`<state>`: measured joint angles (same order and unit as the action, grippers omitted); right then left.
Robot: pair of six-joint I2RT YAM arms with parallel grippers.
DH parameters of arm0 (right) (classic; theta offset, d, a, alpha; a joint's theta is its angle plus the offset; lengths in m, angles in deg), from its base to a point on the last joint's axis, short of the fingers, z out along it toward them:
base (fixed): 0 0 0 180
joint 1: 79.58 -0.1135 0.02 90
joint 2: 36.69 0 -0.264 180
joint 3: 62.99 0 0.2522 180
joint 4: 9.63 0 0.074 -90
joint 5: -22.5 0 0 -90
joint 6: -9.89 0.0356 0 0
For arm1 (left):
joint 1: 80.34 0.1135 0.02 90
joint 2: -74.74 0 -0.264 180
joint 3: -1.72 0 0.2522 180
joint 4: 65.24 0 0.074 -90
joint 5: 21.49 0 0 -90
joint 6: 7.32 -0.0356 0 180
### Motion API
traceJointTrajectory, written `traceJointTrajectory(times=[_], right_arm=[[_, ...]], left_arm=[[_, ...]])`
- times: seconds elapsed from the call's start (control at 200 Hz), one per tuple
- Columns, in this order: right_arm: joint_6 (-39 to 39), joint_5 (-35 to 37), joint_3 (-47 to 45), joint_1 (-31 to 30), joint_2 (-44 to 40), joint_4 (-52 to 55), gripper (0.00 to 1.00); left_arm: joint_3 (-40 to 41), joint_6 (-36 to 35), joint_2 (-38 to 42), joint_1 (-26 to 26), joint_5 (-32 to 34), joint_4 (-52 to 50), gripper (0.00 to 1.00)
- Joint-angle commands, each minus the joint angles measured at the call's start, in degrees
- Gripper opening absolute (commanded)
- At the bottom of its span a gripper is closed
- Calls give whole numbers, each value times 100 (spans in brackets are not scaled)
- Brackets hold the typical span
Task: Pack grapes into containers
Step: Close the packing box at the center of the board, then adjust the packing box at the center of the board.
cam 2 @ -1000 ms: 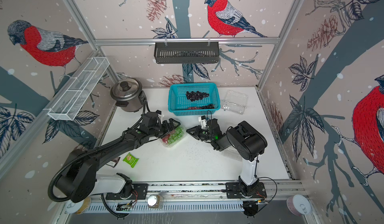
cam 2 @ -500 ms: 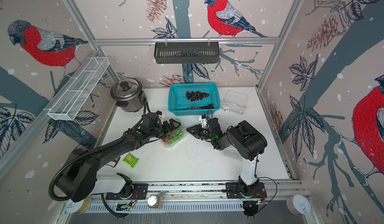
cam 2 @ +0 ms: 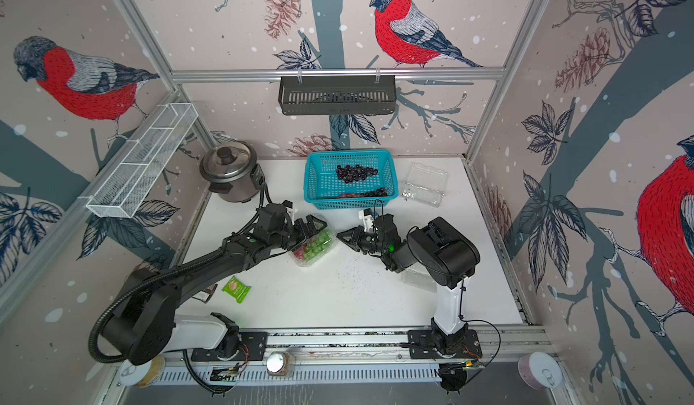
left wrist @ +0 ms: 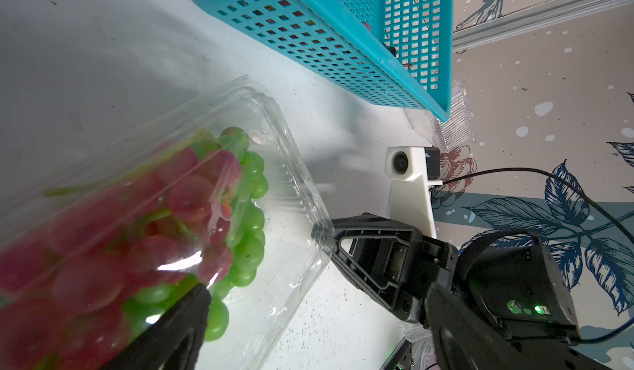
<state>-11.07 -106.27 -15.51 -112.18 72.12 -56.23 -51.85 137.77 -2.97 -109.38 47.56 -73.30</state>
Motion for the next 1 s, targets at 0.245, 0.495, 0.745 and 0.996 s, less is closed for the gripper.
traceJointTrajectory(times=[0.245, 0.495, 0.745, 0.996], right_arm=[[74, -26, -45, -36, 99, -213, 12], [136, -31, -89, -16, 87, -344, 11], [-174, 39, 83, 51, -246, 277, 29], [-1082, 427, 530, 45, -704, 1775, 62]], left_arm=[[32, 2, -7, -14, 73, -33, 98], [-126, -146, 46, -14, 166, -283, 98], [-717, -539, 522, 151, 910, -1399, 98], [109, -229, 1521, 958, 996, -1631, 98]])
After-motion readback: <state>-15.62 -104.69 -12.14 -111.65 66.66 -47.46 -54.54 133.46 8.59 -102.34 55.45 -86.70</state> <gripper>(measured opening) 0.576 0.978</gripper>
